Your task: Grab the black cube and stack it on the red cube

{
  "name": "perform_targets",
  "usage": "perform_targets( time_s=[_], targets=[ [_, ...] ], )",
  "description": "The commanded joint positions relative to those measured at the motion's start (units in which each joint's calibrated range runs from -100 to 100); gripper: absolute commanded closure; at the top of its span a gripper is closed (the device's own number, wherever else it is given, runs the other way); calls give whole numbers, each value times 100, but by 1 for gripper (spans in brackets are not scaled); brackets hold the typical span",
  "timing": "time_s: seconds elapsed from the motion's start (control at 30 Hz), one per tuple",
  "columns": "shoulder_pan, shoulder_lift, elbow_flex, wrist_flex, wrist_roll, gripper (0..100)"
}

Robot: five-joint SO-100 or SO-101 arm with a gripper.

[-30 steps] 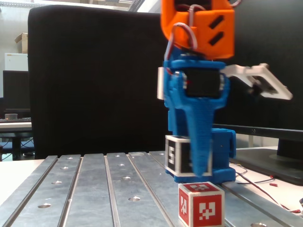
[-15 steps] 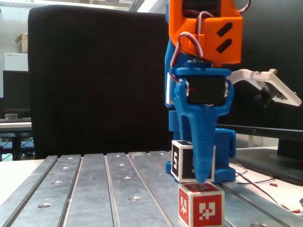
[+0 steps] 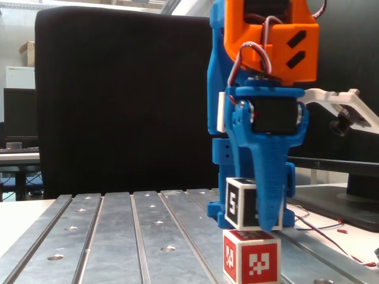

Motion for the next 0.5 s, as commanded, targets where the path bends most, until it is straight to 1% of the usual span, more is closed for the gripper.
perform_targets(
  time_s=[0.0, 0.47],
  targets=[
    [13, -41, -98, -26, 25, 83],
    [-39, -33, -89, -26, 172, 83]
  ],
)
